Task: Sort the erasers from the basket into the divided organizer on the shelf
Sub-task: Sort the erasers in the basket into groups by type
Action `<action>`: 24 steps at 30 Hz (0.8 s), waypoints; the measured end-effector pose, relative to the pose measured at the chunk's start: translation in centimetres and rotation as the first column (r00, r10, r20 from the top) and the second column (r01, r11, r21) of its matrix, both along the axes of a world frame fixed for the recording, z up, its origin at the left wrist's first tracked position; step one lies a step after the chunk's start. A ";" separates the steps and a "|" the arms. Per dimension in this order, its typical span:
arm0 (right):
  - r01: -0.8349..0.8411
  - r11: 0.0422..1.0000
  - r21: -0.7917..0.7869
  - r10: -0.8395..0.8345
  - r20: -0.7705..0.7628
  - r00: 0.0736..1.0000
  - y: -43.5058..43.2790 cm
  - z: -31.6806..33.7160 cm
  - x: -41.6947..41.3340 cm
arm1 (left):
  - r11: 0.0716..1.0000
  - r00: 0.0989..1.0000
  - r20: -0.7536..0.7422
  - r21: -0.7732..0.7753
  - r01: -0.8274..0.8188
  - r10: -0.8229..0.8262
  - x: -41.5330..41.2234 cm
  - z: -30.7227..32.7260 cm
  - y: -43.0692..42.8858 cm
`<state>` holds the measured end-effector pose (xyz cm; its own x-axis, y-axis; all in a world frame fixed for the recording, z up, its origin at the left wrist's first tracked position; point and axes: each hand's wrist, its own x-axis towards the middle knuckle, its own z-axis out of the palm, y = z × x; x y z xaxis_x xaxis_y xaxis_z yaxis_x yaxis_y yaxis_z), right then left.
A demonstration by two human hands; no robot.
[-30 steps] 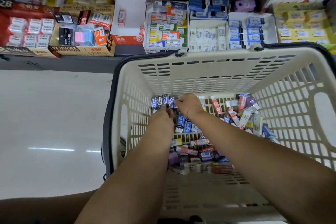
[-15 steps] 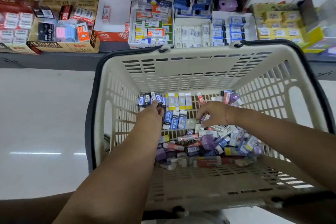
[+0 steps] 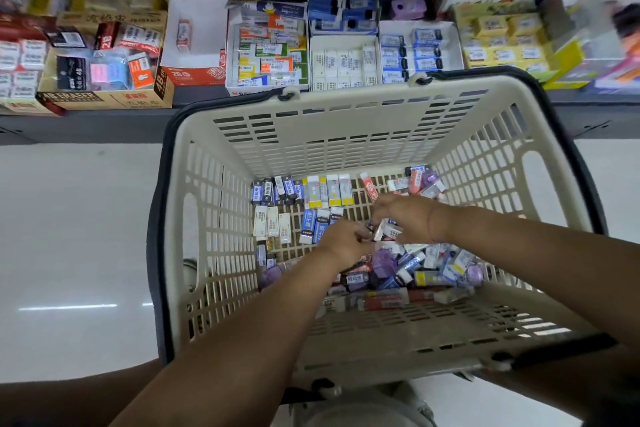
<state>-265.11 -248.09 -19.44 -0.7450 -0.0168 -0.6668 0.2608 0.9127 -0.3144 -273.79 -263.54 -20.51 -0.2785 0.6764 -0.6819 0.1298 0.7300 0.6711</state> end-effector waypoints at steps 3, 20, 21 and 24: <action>0.059 0.998 0.015 -0.059 0.001 0.998 0.2 0.2 0.1 | 0.998 1.000 0.009 -0.056 0.005 -0.004 0.6 -0.2 0.3; 0.271 0.931 0.246 -0.298 0.080 0.951 -0.7 0.5 -1.2 | 0.354 0.314 0.172 -0.319 -0.879 0.934 -4.7 1.3 -3.5; 0.303 0.923 0.238 -0.326 0.066 0.943 -1.0 0.8 -1.6 | 0.266 0.218 0.174 -0.332 -0.905 0.960 -5.1 1.4 -4.1; 0.513 0.858 0.015 -0.513 0.019 0.858 -2.8 1.6 -3.4 | 0.112 0.054 0.174 -0.343 -0.933 0.983 -5.5 1.3 -5.3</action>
<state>-268.54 -250.92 -17.85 -0.6322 0.3695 -0.6810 0.6993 0.6507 -0.2961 -279.27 -268.79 -19.22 -0.4023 -0.0999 -0.9100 -0.9133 0.1125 0.3914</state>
